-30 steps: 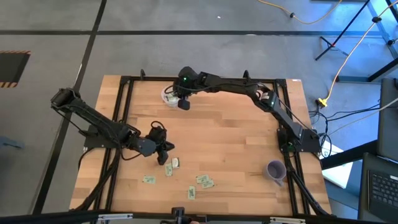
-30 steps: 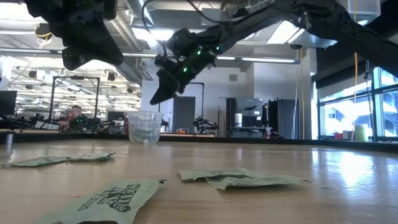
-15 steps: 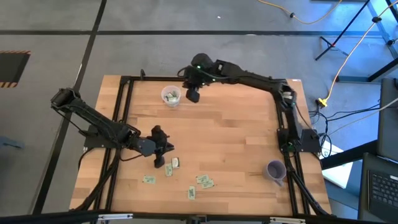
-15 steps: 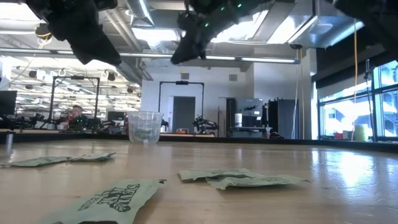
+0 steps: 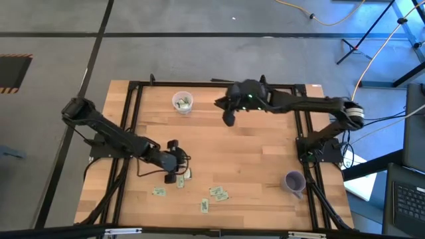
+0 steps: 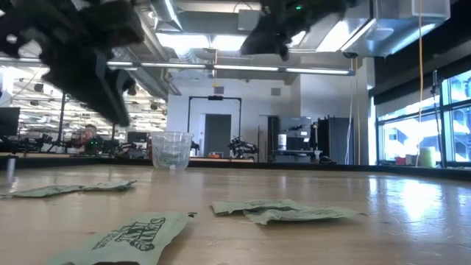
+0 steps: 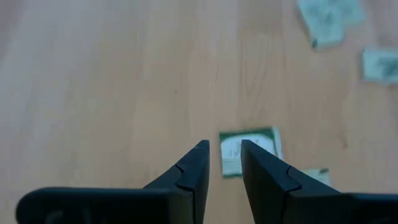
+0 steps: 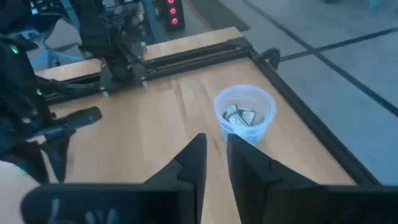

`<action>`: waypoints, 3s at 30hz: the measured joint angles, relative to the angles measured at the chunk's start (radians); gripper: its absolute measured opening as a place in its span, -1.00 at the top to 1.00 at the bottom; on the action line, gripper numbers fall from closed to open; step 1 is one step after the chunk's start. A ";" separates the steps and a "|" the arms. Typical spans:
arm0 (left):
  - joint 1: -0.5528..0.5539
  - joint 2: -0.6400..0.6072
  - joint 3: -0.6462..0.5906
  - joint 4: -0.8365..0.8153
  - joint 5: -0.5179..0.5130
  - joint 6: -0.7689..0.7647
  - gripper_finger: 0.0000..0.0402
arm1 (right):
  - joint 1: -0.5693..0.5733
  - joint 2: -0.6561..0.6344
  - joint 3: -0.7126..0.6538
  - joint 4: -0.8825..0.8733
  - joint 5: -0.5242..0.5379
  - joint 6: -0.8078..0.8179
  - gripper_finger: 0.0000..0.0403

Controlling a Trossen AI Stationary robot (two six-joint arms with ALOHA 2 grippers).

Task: Pick and place items into bin
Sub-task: Put the truvia packet into the transparent bin

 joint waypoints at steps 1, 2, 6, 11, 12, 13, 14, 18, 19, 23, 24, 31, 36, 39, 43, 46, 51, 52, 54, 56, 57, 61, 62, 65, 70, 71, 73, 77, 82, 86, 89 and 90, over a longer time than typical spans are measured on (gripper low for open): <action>0.006 0.020 -0.001 0.005 0.012 0.002 0.58 | 0.009 -0.023 -0.030 0.011 0.014 0.017 0.66; 0.013 0.040 -0.001 0.020 0.023 0.002 0.59 | 0.016 -0.043 -0.057 0.022 0.023 0.029 0.66; 0.037 0.103 -0.001 0.095 0.063 0.028 0.62 | 0.040 -0.087 -0.140 0.042 0.056 0.087 0.66; 0.055 0.161 -0.001 0.166 0.170 0.045 0.62 | 0.057 -0.094 -0.191 0.045 0.068 0.127 0.66; 0.056 0.170 -0.001 0.171 0.183 0.044 0.61 | 0.060 -0.094 -0.198 0.048 0.068 0.129 0.66; 0.055 0.180 -0.001 0.171 0.191 0.044 0.61 | 0.063 -0.094 -0.204 0.053 0.068 0.129 0.66; 0.051 0.190 -0.001 0.172 0.191 0.044 0.61 | 0.065 -0.094 -0.207 0.054 0.068 0.129 0.66; 0.040 0.223 -0.001 0.172 0.193 0.044 0.62 | 0.069 -0.094 -0.208 0.074 0.065 0.125 0.66; 0.036 0.233 -0.001 0.173 0.193 0.047 0.63 | 0.068 -0.094 -0.208 0.078 0.066 0.124 0.66; 0.028 0.265 0.003 0.185 0.177 0.054 0.67 | 0.068 -0.094 -0.208 0.101 0.068 0.121 0.66; 0.027 0.272 0.005 0.189 0.176 0.054 0.68 | 0.068 -0.094 -0.208 0.100 0.068 0.121 0.66; 0.025 0.285 0.004 0.192 0.171 0.053 0.77 | 0.068 -0.094 -0.208 0.096 0.067 0.115 0.66; 0.025 0.287 0.003 0.215 0.179 0.071 0.87 | 0.068 -0.094 -0.208 0.096 0.067 0.097 0.66; 0.025 0.285 0.002 0.218 0.181 0.067 0.92 | 0.068 -0.094 -0.208 0.095 0.065 0.094 0.66; 0.025 0.253 -0.003 0.201 0.193 0.059 0.97 | 0.068 -0.094 -0.208 0.095 0.065 0.092 0.66; 0.038 0.190 -0.004 0.199 0.199 0.030 0.98 | 0.068 -0.094 -0.207 0.094 0.065 0.091 0.66; 0.098 0.043 -0.003 0.189 0.180 -0.012 0.98 | 0.068 -0.094 -0.207 0.093 0.065 0.078 0.66; 0.117 0.009 -0.003 0.191 0.163 -0.012 0.98 | 0.068 -0.093 -0.207 0.094 0.065 0.070 0.66; 0.160 -0.058 -0.003 0.185 0.105 -0.007 0.98 | 0.068 -0.093 -0.207 0.094 0.065 0.066 0.66; 0.207 -0.122 -0.003 0.180 0.013 0.041 0.98 | 0.067 -0.093 -0.207 0.094 0.065 0.065 0.66; 0.231 -0.153 -0.002 0.181 -0.045 0.080 0.98 | 0.068 -0.093 -0.207 0.094 0.065 0.065 0.66; 0.356 -0.242 -0.001 0.188 -0.289 0.219 0.98 | 0.068 -0.093 -0.207 0.094 0.065 0.063 0.66; 0.396 -0.256 -0.001 0.185 -0.312 0.250 0.98 | 0.068 -0.093 -0.207 0.094 0.065 0.062 0.66; 0.520 -0.270 0.000 0.186 -0.308 0.285 0.98 | 0.068 -0.093 -0.207 0.094 0.065 0.061 0.66; 0.696 -0.220 0.000 0.177 -0.254 0.287 0.98 | 0.068 -0.093 -0.207 0.094 0.065 0.041 0.66; 0.724 -0.206 0.000 0.177 -0.241 0.287 0.98 | 0.068 -0.093 -0.207 0.093 0.065 0.041 0.66; 0.775 -0.172 0.000 0.179 -0.197 0.287 0.98 | 0.068 -0.093 -0.207 0.092 0.065 0.041 0.66; 0.848 -0.099 0.000 0.180 -0.123 0.287 0.98 | 0.068 -0.093 -0.207 0.092 0.065 0.039 0.66; 0.896 -0.020 0.000 0.187 -0.115 0.266 0.97 | 0.068 -0.093 -0.207 0.090 0.065 0.038 0.66; 0.920 0.021 0.000 0.203 -0.087 0.261 0.96 | 0.068 -0.093 -0.207 0.085 0.065 0.035 0.66; 0.929 0.036 0.000 0.204 -0.076 0.261 0.96 | 0.068 -0.093 -0.207 0.085 0.065 0.025 0.66; 0.930 0.037 0.000 0.204 -0.075 0.261 0.95 | 0.068 -0.093 -0.207 0.085 0.065 0.017 0.66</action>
